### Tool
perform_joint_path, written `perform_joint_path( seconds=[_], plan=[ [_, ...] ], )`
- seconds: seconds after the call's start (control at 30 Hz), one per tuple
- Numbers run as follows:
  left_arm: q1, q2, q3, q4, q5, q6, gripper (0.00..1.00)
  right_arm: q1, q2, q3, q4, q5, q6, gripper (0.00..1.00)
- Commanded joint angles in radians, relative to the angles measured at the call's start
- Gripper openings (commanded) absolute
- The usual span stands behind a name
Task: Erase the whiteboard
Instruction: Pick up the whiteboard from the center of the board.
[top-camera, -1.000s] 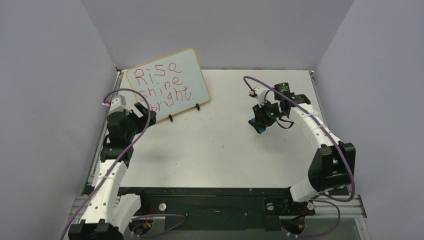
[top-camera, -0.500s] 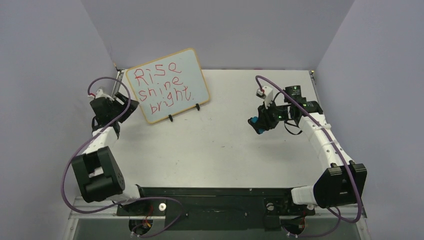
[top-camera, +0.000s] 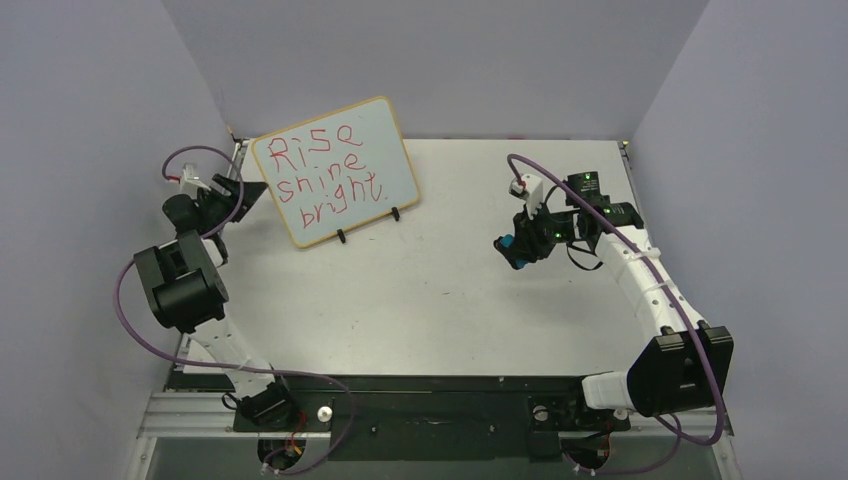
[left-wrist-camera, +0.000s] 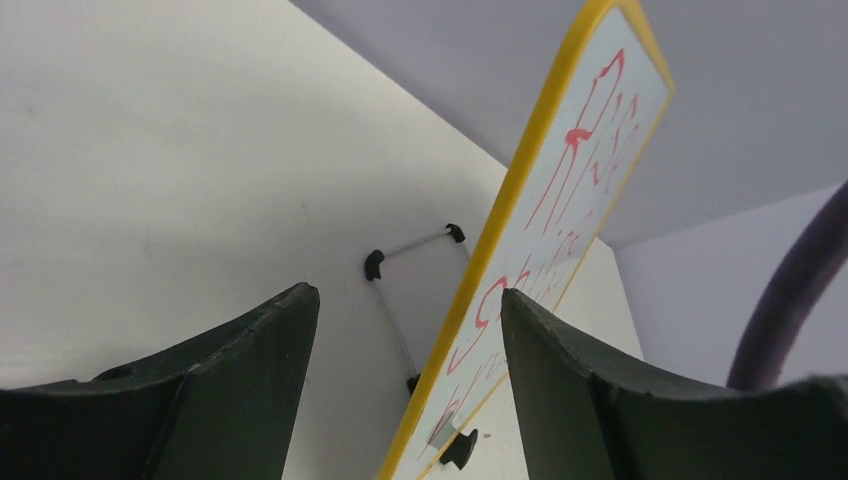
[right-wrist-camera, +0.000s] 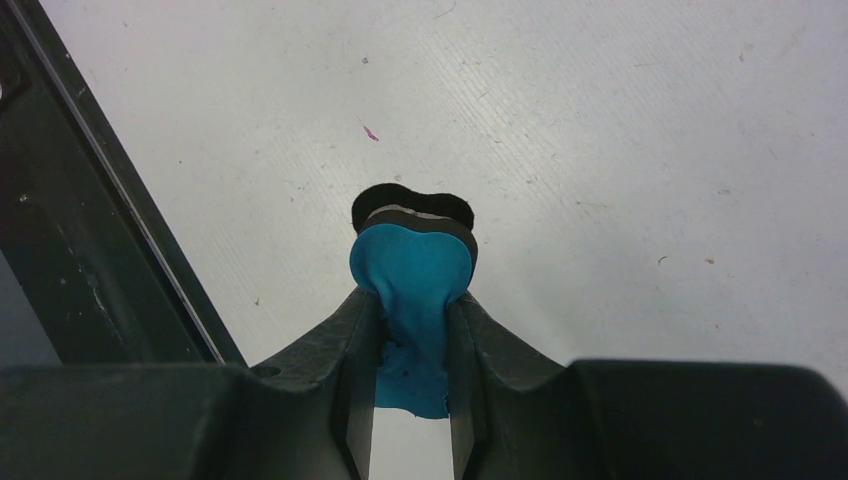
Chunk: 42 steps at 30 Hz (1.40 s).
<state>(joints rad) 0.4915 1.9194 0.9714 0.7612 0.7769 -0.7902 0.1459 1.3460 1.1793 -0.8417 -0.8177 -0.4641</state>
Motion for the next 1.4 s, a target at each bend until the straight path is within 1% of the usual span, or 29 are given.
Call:
perform_joint_path(
  seconds=[0.0,0.1,0.23,0.43,0.7,0.77,0.8,0.83,1.0,1.1,1.13,1.27,1.37],
  plan=[
    [-0.021,0.093,0.085,0.338,0.107,-0.159,0.65,0.007,0.006,-0.001,0.025,-0.005,-0.028,0.0],
    [-0.038,0.133,0.123,0.371,0.129,-0.198,0.61,0.01,0.018,0.001,0.024,-0.004,-0.03,0.0],
    [-0.062,0.183,0.166,0.387,0.152,-0.203,0.55,0.016,0.038,0.003,0.024,0.003,-0.033,0.0],
    [-0.08,0.261,0.2,0.536,0.171,-0.295,0.49,0.018,0.056,0.004,0.023,0.011,-0.034,0.0],
    [-0.094,0.324,0.232,0.607,0.202,-0.337,0.34,0.018,0.069,0.008,0.022,0.019,-0.037,0.0],
    [-0.098,0.339,0.241,0.649,0.208,-0.365,0.24,0.018,0.071,0.008,0.02,0.021,-0.039,0.0],
    [-0.101,0.344,0.251,0.677,0.214,-0.386,0.11,0.018,0.071,0.008,0.02,0.023,-0.039,0.0],
    [-0.101,0.353,0.255,0.691,0.215,-0.411,0.01,0.018,0.072,0.008,0.02,0.023,-0.04,0.0],
    [-0.096,0.325,0.269,0.825,0.177,-0.486,0.0,0.017,0.074,0.009,0.016,0.026,-0.043,0.0],
    [-0.097,0.259,0.277,0.82,0.15,-0.476,0.0,0.016,0.076,0.009,0.013,0.025,-0.047,0.0],
    [-0.099,0.243,0.28,0.795,0.146,-0.465,0.0,0.016,0.077,0.01,0.012,0.025,-0.049,0.0],
    [-0.112,0.152,0.271,0.706,0.127,-0.351,0.0,0.016,0.079,0.012,0.007,0.025,-0.053,0.0],
    [-0.128,0.079,0.254,0.641,0.108,-0.207,0.0,0.016,0.079,0.013,0.004,0.026,-0.056,0.0]
  ],
)
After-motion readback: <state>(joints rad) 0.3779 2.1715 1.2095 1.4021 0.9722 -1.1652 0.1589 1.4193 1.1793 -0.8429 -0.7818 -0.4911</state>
